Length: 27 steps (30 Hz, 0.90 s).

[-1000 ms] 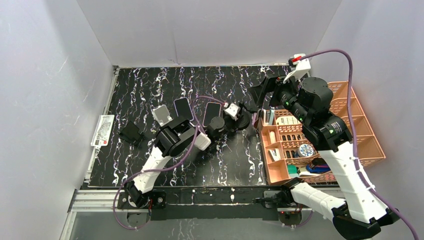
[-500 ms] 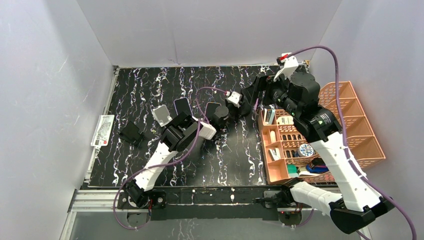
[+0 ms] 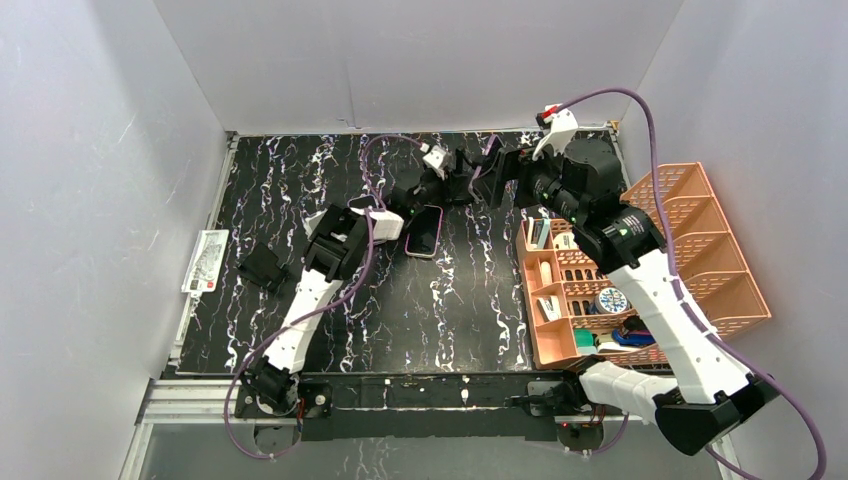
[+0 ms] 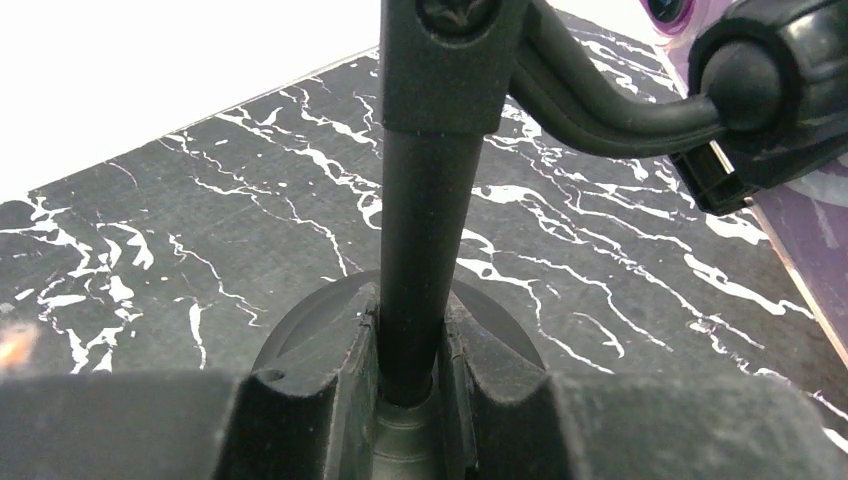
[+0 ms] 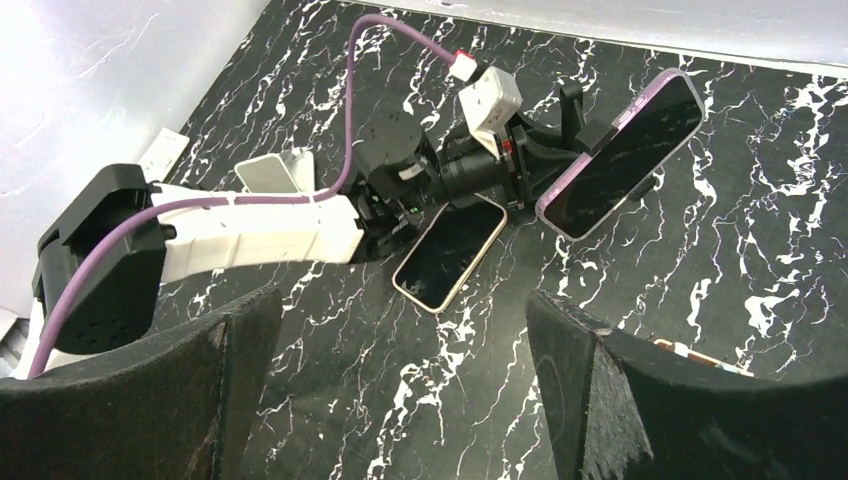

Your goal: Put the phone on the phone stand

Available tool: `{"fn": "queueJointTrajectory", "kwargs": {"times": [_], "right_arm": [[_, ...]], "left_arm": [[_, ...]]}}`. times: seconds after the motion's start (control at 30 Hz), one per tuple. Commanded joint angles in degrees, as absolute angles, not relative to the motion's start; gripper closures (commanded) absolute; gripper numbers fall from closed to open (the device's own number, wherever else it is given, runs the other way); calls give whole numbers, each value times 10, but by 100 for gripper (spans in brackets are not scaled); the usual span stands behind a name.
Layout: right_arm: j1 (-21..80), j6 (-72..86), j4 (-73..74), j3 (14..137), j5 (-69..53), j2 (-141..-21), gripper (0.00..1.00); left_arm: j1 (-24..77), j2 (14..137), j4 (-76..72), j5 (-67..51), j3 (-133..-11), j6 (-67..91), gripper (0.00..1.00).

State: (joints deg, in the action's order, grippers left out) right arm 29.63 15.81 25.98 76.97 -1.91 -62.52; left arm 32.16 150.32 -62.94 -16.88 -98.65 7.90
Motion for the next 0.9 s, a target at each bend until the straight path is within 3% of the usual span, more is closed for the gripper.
{"fn": "queueJointTrajectory", "kwargs": {"times": [0.0, 0.17, 0.33, 0.6, 0.87], "right_arm": [[295, 149, 223, 766, -32, -627, 1], [295, 149, 220, 761, -37, -628, 1], [294, 149, 218, 757, -40, -630, 1], [293, 148, 214, 751, -47, -637, 1], [291, 145, 210, 746, -58, -648, 1]], "left_arm": [[313, 1510, -512, -288, -1037, 59, 98], [306, 1521, -413, -372, -1087, 9, 90], [299, 1523, -382, -381, -1091, -27, 82], [281, 1518, -421, -357, -1054, -5, 56], [251, 1436, -489, -350, -939, 15, 50]]}}
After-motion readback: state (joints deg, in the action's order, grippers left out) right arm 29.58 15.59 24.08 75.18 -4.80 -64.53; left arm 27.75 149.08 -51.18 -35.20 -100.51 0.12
